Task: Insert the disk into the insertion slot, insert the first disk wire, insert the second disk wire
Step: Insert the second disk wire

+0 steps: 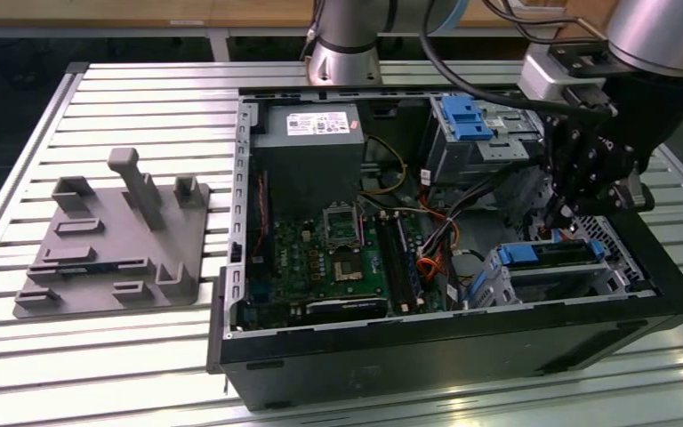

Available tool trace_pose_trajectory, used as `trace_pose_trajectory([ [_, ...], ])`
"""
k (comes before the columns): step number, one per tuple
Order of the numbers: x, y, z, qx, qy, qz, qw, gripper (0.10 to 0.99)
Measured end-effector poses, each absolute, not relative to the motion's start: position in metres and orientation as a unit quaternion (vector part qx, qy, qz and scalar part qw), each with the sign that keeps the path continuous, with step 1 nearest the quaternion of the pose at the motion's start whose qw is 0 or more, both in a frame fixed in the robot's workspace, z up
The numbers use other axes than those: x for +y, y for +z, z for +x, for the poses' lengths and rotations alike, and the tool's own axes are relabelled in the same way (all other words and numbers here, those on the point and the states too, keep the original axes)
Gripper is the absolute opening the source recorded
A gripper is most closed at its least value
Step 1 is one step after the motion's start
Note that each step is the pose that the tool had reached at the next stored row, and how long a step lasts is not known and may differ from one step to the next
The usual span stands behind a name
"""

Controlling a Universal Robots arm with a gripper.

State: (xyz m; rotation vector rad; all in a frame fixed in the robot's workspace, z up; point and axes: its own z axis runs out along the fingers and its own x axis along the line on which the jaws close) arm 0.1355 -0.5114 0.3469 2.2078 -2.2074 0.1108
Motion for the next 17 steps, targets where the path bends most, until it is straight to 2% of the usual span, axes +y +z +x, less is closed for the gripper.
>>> trace_pose_trajectory([
  [17,-0.5224,0.3469,0.1375,-0.709,0.031,0.705,0.009,0.145],
])
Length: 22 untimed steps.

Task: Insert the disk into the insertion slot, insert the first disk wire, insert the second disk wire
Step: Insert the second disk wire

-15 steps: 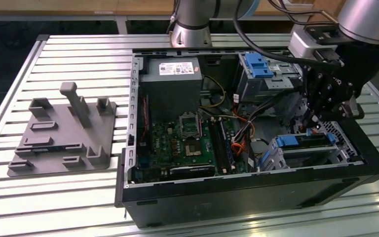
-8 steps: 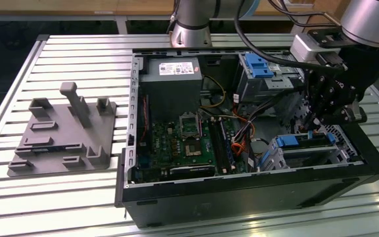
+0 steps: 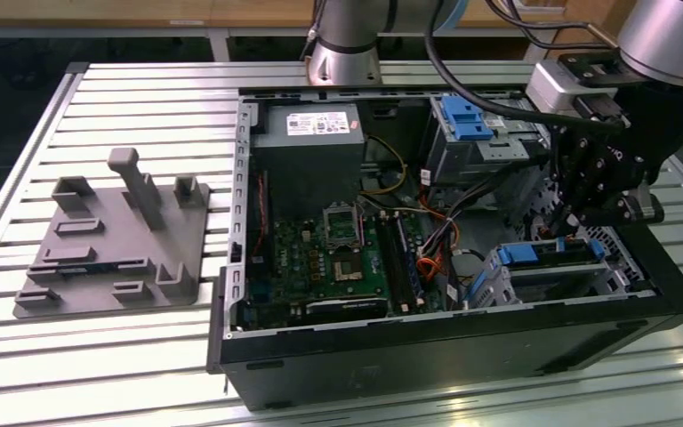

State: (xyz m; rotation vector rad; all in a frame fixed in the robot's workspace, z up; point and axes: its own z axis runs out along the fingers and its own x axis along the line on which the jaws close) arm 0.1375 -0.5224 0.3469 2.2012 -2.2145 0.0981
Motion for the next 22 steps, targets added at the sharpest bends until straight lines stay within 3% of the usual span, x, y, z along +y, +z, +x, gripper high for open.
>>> trace_pose_trajectory([
  [22,-0.5278,0.3450,0.1388,-0.709,0.026,0.705,0.005,0.145],
])
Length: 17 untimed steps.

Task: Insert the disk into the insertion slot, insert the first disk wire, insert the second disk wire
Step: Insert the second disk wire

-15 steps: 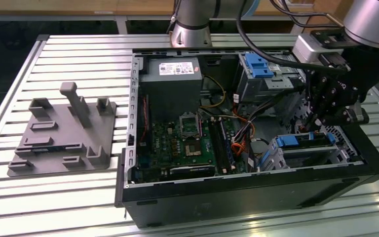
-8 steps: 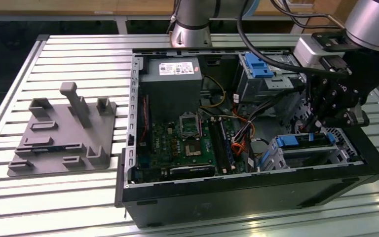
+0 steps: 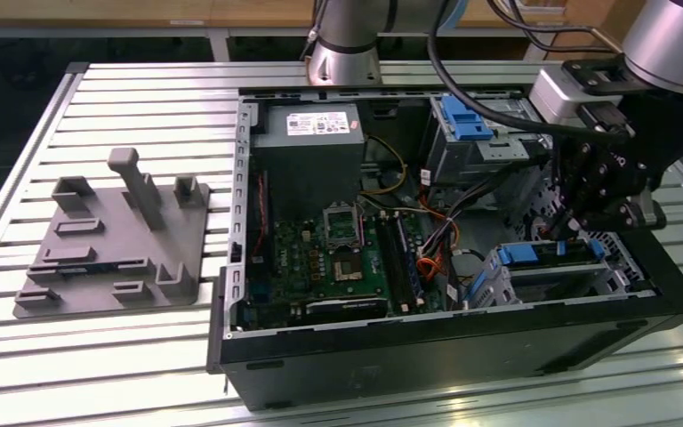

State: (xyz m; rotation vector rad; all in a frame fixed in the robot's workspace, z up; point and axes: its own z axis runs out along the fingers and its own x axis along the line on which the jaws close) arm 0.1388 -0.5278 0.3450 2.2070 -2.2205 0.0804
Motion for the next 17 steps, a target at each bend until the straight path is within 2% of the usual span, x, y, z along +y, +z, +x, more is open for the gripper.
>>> trace_pose_trajectory([
  [17,-0.5318,0.3424,0.1400,-0.710,0.026,0.703,0.005,0.145],
])
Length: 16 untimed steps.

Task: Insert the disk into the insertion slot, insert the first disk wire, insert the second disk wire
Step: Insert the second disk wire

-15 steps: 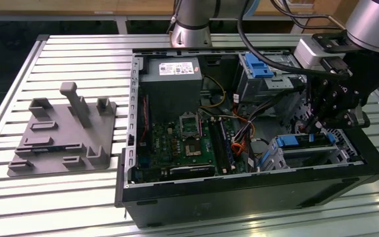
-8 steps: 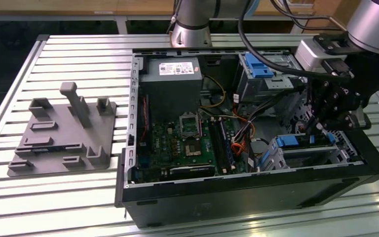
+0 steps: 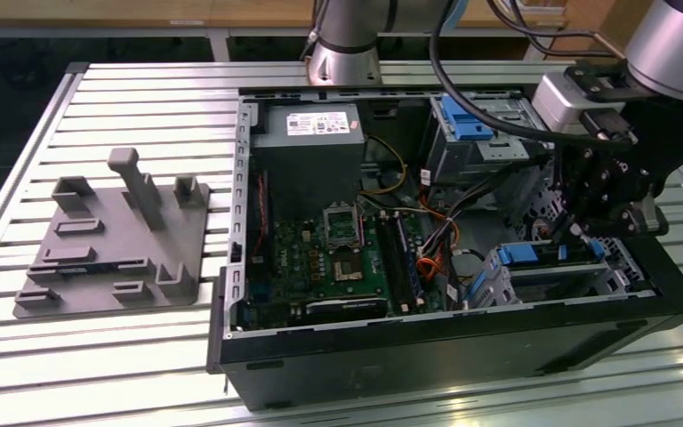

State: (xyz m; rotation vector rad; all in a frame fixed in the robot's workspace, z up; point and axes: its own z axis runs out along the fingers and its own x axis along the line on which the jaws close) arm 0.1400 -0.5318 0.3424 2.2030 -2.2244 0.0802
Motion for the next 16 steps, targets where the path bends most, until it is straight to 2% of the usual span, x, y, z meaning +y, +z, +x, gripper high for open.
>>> trace_pose_trajectory([
  [16,-0.5310,0.3388,0.1406,-0.712,0.026,0.702,0.005,0.145],
])
